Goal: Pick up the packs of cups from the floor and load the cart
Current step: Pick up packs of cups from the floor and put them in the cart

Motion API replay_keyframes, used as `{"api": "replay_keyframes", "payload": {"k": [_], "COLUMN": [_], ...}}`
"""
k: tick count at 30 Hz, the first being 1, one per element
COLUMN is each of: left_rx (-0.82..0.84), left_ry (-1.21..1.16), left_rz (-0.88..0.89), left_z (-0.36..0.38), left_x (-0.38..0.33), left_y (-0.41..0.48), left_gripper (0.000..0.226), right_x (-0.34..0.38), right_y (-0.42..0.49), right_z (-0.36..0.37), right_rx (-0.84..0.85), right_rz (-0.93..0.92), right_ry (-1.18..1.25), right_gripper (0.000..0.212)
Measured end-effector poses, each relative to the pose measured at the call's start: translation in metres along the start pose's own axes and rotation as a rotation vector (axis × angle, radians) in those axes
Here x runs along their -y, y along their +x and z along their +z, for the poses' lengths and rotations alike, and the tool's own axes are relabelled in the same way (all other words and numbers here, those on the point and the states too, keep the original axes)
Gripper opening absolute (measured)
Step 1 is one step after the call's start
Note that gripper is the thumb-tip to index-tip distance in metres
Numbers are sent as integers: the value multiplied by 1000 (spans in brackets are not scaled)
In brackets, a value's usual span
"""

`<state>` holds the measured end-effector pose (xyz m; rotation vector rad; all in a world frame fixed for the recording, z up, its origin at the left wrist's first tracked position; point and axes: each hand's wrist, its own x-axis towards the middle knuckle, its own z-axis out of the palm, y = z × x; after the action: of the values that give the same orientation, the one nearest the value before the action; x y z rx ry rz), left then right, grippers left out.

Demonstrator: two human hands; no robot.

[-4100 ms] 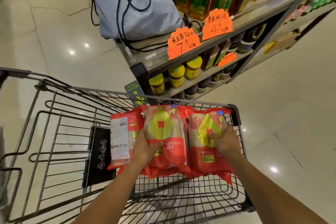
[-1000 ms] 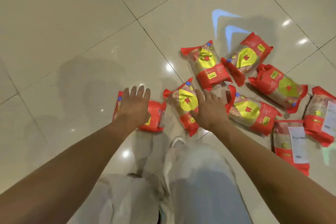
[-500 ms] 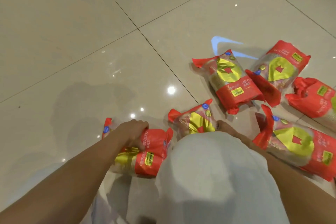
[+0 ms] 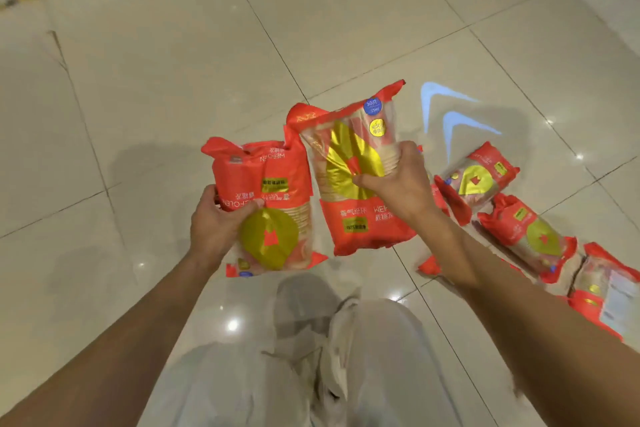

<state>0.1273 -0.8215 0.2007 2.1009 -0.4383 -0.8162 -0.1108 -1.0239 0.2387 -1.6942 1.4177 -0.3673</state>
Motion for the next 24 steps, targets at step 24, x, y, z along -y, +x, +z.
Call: {"api": "replay_keyframes", "payload": {"k": [24], "left_rx": [-1248], "left_ry": [-349], "left_rz": [27], "left_z": [-340], "left_x": [-242], "left_y": [-692], "left_gripper": [53], "right_x": [422], "right_y": [-483], "right_z": [-193], "right_rx": [901], "right_rz": [-665], "right_ry": [353], "right_gripper": [85]}}
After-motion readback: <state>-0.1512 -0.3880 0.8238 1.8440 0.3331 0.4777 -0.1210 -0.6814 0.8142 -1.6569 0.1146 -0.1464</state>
